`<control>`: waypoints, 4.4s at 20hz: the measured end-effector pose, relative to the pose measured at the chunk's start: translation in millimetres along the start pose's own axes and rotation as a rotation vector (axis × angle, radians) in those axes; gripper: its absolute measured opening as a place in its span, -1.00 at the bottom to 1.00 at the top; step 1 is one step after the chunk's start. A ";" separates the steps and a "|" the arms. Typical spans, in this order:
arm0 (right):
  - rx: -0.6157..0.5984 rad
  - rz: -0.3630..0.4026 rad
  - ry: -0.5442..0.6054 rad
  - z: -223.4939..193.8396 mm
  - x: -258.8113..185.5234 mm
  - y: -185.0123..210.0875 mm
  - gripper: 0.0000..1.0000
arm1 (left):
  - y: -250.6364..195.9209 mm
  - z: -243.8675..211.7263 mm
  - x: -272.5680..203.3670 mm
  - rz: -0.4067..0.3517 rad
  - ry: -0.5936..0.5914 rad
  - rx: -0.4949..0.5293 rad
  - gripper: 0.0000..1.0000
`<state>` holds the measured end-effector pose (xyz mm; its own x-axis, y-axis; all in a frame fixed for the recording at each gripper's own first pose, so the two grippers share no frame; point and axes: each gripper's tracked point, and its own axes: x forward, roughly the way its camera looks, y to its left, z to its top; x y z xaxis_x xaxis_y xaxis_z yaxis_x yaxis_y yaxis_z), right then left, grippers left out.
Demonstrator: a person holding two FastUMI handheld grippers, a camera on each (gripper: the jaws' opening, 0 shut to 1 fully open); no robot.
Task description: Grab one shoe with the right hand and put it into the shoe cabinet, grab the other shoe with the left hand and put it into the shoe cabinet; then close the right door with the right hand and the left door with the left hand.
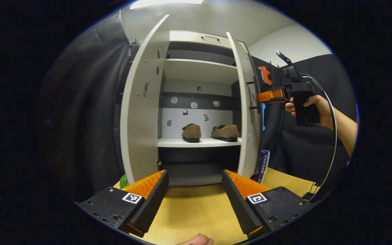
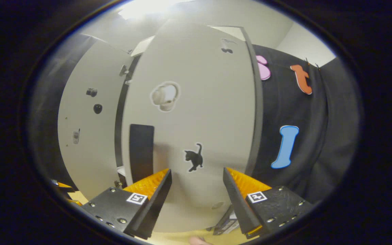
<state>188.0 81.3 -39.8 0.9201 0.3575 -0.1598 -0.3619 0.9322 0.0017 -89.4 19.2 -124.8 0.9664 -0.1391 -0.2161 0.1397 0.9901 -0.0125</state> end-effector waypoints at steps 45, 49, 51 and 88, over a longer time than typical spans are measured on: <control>0.121 -0.087 -0.099 -119.2 -264.4 56.1 0.90 | 224.8 174.9 62.5 0.226 -0.124 0.025 0.82; 0.137 -0.066 -0.103 -123.3 -271.3 63.4 0.90 | 217.7 182.7 57.8 0.283 -0.113 -0.005 0.70; 0.144 -0.058 -0.102 -124.9 -271.8 65.3 0.91 | 206.2 179.5 58.9 0.266 -0.096 -0.012 0.70; 0.209 -0.152 -0.054 -168.9 -279.8 9.6 0.90 | 63.2 148.7 138.7 0.146 0.016 -0.006 0.86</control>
<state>-98.2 -19.2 -161.8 0.9702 0.2097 -0.1210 -0.1853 0.9648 0.1864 85.5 59.7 -10.4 0.9727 0.0066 -0.2320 -0.0032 0.9999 0.0147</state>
